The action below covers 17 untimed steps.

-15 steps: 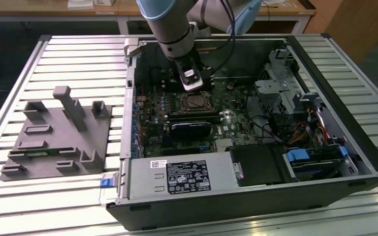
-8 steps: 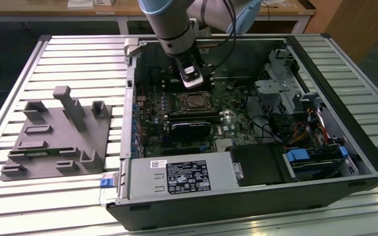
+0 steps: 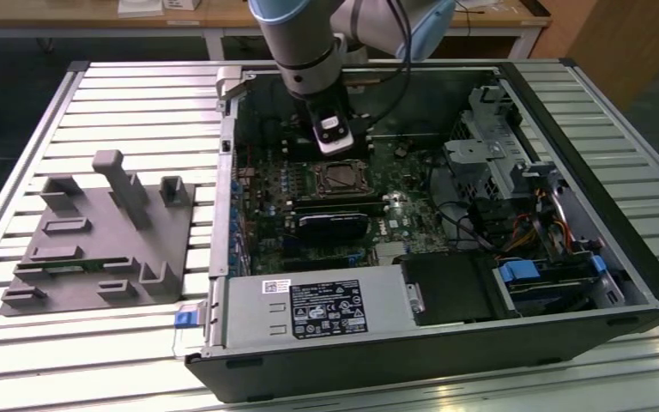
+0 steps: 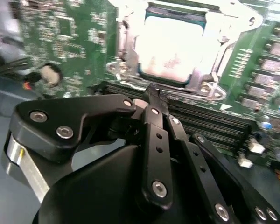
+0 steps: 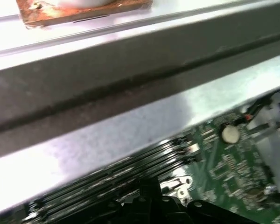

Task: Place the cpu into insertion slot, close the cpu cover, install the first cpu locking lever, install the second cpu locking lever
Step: 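Install the first cpu locking lever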

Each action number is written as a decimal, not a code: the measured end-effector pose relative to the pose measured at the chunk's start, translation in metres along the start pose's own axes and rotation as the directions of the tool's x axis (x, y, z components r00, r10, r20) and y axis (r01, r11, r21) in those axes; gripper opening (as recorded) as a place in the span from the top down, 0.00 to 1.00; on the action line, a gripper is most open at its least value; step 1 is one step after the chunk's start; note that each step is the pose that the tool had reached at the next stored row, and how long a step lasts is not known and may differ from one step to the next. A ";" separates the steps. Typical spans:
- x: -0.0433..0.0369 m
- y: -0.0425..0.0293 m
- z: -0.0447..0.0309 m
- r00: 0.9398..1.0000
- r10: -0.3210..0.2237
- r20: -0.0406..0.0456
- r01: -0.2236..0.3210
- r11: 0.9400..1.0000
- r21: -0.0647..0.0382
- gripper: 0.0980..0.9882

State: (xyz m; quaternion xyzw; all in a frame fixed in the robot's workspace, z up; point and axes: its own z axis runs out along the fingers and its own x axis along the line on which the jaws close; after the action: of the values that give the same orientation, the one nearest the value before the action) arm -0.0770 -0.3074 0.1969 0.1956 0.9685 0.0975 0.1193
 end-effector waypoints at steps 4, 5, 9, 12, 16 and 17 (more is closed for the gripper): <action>-0.0002 0.0000 0.0001 1.000 0.003 -0.020 -0.003 1.000 0.009 0.99; -0.0003 0.0001 0.0001 1.000 0.003 -0.021 -0.003 1.000 0.009 0.99; -0.0021 0.0023 -0.0087 1.000 0.003 -0.021 -0.003 1.000 0.009 0.99; -0.0037 0.0043 -0.0167 1.000 0.003 -0.021 -0.003 1.000 0.009 0.99; -0.0046 0.0054 -0.0210 1.000 0.003 -0.021 -0.003 1.000 0.009 0.99; -0.0046 0.0054 -0.0209 1.000 0.003 -0.021 -0.003 1.000 0.009 0.99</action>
State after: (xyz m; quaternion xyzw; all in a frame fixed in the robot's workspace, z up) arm -0.0766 -0.3074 0.2190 0.1967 0.9698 0.0954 0.1081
